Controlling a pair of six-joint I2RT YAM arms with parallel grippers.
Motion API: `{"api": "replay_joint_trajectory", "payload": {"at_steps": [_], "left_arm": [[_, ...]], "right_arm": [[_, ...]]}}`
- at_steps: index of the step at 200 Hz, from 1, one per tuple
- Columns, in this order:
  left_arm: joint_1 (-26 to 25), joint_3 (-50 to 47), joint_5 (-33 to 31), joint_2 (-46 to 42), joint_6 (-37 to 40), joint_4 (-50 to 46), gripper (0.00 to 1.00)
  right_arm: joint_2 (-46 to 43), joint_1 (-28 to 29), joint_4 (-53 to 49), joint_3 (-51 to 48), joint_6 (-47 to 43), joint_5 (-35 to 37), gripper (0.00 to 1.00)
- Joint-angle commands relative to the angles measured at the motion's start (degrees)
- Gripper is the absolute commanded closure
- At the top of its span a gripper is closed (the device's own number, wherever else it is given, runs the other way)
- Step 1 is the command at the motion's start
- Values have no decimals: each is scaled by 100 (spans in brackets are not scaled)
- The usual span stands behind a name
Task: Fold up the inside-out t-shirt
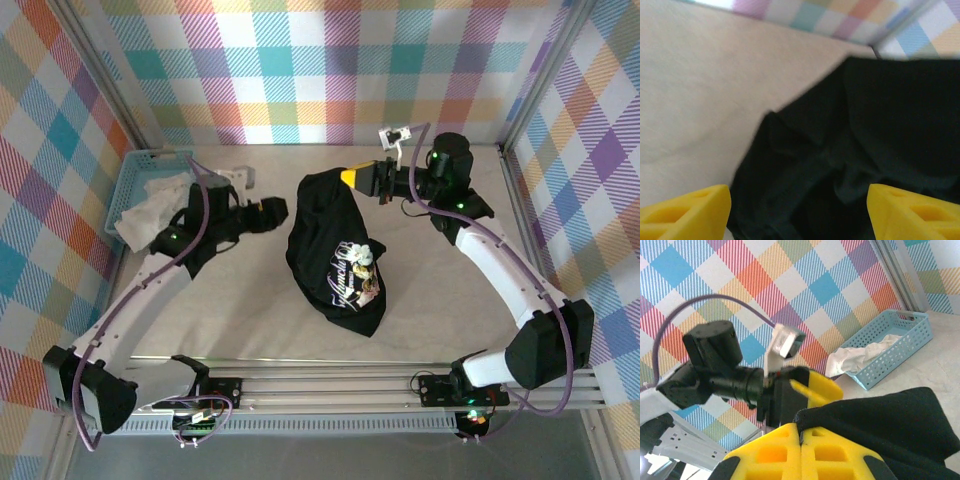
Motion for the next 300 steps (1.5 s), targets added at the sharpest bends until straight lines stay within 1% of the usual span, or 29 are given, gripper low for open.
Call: {"api": "replay_joint_trajectory", "payload": {"at_steps": [1,6,14,39,48,64,97,101,111,115,127,138,142,149,157,160,167,177,184,195,202,208,215,220,233,242,257,278,300], "left_arm": [[-230,-234,442,236,-31,390,27],[-236,-251,520,343,-31,390,26],[-256,-234,646,496,-38,672,26],[-276,-24,719,1005,-29,1002,25],[-278,103,714,1191,20,1063,26],[-285,255,1057,1481,-24,1457,32],[-358,657,2020,2071,-310,2281,65],[-359,689,2089,2106,-331,2358,71],[-356,798,2261,2159,-334,2427,93],[-351,850,2288,2153,-310,2369,100],[-303,898,2263,1972,-215,2225,100],[-194,692,2238,1588,-383,2489,100],[-155,591,2238,1412,-509,2631,100],[-120,443,2222,1111,-712,2845,100],[-127,395,2193,804,-835,2880,100],[-136,407,2180,737,-878,2849,100],[-158,438,2182,546,-985,2781,100],[-191,489,2169,339,-1128,2745,100],[-248,537,2096,202,-1150,2606,100],[-339,707,1860,36,-987,2179,100],[-427,840,1674,-17,-808,1918,100],[-477,937,1556,-23,-680,1689,100],[-520,1030,1520,-13,-588,1507,100],[-534,1070,1528,20,-532,1434,100],[-543,1131,1627,100,-410,1313,100],[-544,1152,1607,147,-290,1211,100],[-544,1172,1584,179,-183,1110,100],[-544,1258,1570,217,-256,1025,100],[-542,1326,1545,247,-357,971,100]], "right_arm": [[20,-76,-19,103,-207,-241,100],[18,-87,-65,110,-248,-249,100],[6,-107,-111,99,-294,-290,100],[-14,-151,-197,36,-387,-382,100],[-31,-158,-284,5,-454,-392,100],[-71,-196,-366,-106,-554,-413,100],[-110,-432,-656,-271,-759,-454,100],[-122,-476,-716,-273,-790,-473,100],[-152,-619,-834,-249,-819,-517,100],[-177,-681,-873,-241,-819,-527,100],[-288,-892,-967,-246,-787,-469,100],[-418,-1038,-1197,-221,-772,-200,100],[-458,-1051,-1411,-176,-788,77,100],[-505,-1056,-1936,-60,-853,794,100],[-526,-1029,-2271,20,-861,1478,100],[-528,-1017,-2345,18,-831,1693,97],[-528,-984,-2431,-2,-772,2124,85],[-504,-938,-2515,2,-838,2625,71],[-462,-910,-2749,123,-1015,2992,65],[-451,-812,-3220,347,-1421,3541,58],[-547,-693,-3347,362,-1649,3876,50],[-714,-581,-3270,228,-1851,3989,43],[-979,-470,-2995,-65,-2028,3873,37],[-1179,-420,-2738,-338,-2126,3582,34],[-1612,-376,-2085,-996,-2170,2358,29],[-1709,-309,-1773,-1234,-2139,1675,28],[-1541,3,-1631,-1274,-2179,1137,29],[-1141,608,-1621,-1076,-2550,829,32],[-727,1033,-1130,-1128,-2430,1071,30]]}}
